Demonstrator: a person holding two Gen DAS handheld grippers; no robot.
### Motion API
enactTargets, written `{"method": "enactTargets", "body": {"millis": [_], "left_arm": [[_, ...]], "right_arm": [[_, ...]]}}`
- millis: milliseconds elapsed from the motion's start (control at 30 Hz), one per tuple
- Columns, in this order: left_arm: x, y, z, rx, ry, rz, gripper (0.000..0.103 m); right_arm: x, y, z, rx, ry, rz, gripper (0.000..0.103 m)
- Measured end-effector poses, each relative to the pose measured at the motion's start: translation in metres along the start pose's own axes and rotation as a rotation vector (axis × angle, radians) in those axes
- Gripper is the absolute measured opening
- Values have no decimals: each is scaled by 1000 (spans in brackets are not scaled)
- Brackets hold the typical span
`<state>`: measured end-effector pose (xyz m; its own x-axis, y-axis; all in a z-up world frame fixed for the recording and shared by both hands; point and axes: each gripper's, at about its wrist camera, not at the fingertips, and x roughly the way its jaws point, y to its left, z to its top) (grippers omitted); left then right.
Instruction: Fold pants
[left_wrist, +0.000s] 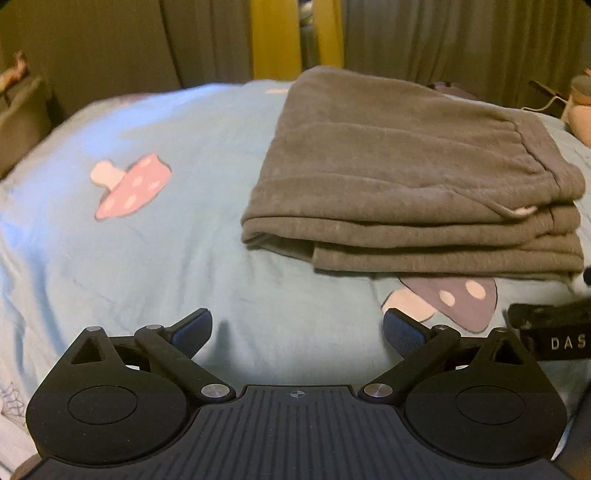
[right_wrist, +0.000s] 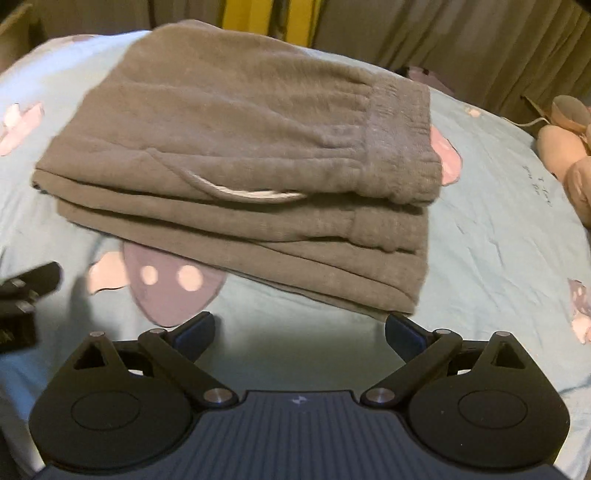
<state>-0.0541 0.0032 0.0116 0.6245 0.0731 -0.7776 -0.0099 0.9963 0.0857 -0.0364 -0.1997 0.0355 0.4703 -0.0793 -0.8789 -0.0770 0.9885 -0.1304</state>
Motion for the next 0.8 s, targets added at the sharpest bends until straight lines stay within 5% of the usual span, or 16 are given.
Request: {"method": "enactTargets", "body": {"millis": [267, 533, 800], "left_arm": [[-4, 11, -1, -88, -12, 10, 102], [-6, -6, -5, 10, -14, 31, 102], [0, -6, -7, -1, 6, -6, 102]], "right_arm": [[-26, -10, -16, 83, -101, 64, 99], [-38, -2, -28, 61, -149, 90, 99], [-25, -1, -20, 74, -126, 81, 99]]}}
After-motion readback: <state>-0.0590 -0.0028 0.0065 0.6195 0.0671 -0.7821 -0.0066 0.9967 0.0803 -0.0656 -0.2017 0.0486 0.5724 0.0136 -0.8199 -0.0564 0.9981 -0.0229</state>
